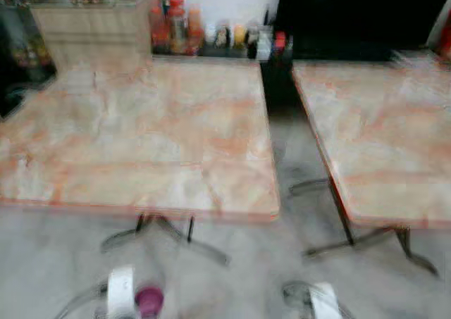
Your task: Setting the table
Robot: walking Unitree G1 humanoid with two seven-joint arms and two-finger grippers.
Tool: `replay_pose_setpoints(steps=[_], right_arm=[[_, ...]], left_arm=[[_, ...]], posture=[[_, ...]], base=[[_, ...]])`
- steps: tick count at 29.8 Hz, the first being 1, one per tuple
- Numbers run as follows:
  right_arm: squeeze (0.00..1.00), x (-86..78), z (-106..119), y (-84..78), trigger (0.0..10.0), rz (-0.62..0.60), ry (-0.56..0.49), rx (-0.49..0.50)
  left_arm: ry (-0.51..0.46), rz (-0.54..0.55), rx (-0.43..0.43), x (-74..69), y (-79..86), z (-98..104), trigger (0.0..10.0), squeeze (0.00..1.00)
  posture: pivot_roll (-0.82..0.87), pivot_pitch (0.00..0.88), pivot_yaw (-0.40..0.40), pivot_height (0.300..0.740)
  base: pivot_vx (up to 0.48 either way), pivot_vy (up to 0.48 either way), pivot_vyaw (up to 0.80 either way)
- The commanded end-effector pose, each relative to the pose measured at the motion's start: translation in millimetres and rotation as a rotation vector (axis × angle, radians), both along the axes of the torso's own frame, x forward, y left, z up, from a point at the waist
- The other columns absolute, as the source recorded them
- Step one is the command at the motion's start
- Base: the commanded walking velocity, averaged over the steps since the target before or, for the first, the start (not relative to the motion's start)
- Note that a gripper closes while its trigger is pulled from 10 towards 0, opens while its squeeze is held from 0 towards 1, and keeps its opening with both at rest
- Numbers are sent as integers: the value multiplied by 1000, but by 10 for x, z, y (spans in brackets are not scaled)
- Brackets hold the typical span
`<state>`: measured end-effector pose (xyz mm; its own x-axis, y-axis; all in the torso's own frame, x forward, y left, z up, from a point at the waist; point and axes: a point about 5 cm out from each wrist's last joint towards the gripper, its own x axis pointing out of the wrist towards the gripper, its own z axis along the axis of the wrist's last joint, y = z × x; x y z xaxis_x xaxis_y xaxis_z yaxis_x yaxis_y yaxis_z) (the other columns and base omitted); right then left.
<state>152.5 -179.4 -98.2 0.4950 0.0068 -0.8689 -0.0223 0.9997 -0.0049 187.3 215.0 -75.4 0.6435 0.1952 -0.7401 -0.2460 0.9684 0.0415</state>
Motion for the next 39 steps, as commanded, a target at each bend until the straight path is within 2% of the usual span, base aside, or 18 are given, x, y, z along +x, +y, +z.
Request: replay_pose_setpoints(steps=[1, 15, 18, 30, 39], right_arm=[[0, 28, 20, -80, 10000, -18, -10, -17], [0, 10, 14, -97, 10000, -28, -3, -21], [0, 30, 32, -167, 10000, -54, -14, -31], [0, 70, 53, -194, 10000, -78, -34, -29], [0, 59, 49, -194, 10000, -91, -33, -26]], left_arm=[[-12, -6, -12, 58, -47, 19, 10000, 0], [-15, -8, -15, 67, -64, 21, 10000, 0], [-14, -9, -26, 66, -101, 13, 10000, 0], [-15, -11, -29, 69, -112, 13, 10000, 0], [-11, -35, -48, 63, -144, 4, 10000, 0]], posture=[[-30, 0, -28, 740], [-39, 0, -25, 740], [-45, 0, -29, 740], [-50, 0, -26, 740], [-53, 0, -22, 740]], base=[[0, -341, 0], [0, -339, 0], [0, -337, 0], [0, -326, 0], [0, -90, 0]])
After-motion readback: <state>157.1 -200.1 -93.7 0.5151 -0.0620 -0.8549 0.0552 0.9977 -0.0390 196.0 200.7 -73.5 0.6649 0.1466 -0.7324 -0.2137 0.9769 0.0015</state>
